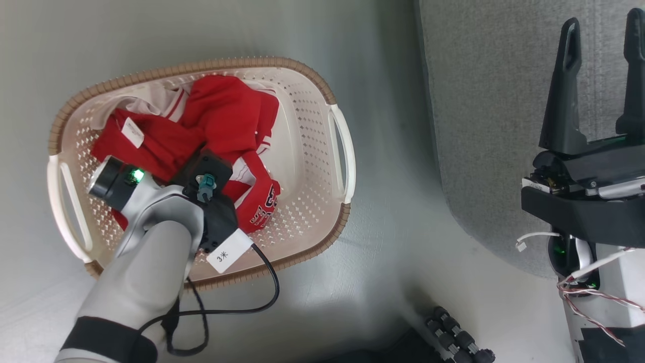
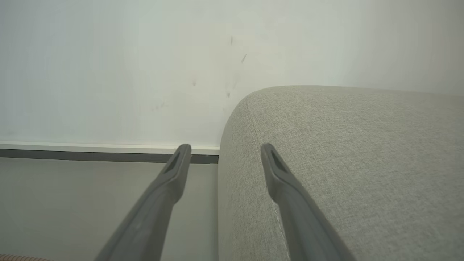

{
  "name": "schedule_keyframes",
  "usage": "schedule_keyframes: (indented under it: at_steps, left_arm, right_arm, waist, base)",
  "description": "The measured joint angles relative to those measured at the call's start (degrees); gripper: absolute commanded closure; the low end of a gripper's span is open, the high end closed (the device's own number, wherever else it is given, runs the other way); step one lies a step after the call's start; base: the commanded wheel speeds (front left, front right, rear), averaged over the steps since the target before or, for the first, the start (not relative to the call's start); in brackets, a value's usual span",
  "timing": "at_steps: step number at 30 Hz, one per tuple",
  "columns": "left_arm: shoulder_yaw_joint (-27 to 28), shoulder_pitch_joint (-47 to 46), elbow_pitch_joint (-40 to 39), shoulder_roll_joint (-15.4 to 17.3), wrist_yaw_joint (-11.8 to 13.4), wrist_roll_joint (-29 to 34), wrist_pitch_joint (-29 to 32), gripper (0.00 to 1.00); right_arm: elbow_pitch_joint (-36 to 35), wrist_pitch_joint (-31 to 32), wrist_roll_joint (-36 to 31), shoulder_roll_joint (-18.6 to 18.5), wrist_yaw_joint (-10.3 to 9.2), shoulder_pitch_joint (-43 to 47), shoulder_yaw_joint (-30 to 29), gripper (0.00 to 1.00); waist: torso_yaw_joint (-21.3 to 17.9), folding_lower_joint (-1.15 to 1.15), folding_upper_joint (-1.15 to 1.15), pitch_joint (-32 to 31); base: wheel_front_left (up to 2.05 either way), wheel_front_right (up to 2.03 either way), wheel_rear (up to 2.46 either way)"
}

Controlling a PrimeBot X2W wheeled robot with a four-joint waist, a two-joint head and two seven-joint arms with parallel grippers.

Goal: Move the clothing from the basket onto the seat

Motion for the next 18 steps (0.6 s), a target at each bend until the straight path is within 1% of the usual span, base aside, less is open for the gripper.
schedule_keyframes:
  at_steps: [3,7,10,15,18]
  left_arm:
    - [0.6,0.0,0.0,-0.8,-0.1,-0.8,-2.1,1.00]
    - [1.9,0.1,0.0,-1.7,-0.3,-3.6,-5.3,1.00]
    - [3.6,1.0,-0.5,-2.3,-1.2,-6.3,-7.4,1.00]
    - [4.9,2.3,-2.1,-3.2,-2.7,-9.3,-8.3,1.00]
    - [5.4,3.1,-3.3,-3.3,-4.1,-10.7,-8.6,1.00]
  right_arm:
    - [1.4,0.0,0.0,0.1,0.43,-0.4,-0.1,0.00]
    - [3.4,0.0,0.0,0.3,0.54,-0.8,0.0,0.00]
    - [6.3,0.0,-0.3,0.5,1.11,-0.9,0.3,0.00]
    - [9.9,0.0,-0.4,0.8,1.60,-0.8,0.8,0.00]
    - [11.9,0.0,-0.4,1.1,1.96,-0.8,1.0,0.00]
  waist:
    - [0.2,0.00,-0.01,-0.9]
    - [0.7,0.00,-0.01,-2.5]
    - [1.4,0.00,-0.01,-4.7]
    - [2.7,0.00,-0.01,-7.9]
    - [3.7,0.00,-0.01,-10.0]
  base:
    - [0.00,0.00,0.00]
    - [0.00,0.00,0.00]
    - [0.00,0.00,0.00]
    - [0.00,0.00,0.00]
    - [0.00,0.00,0.00]
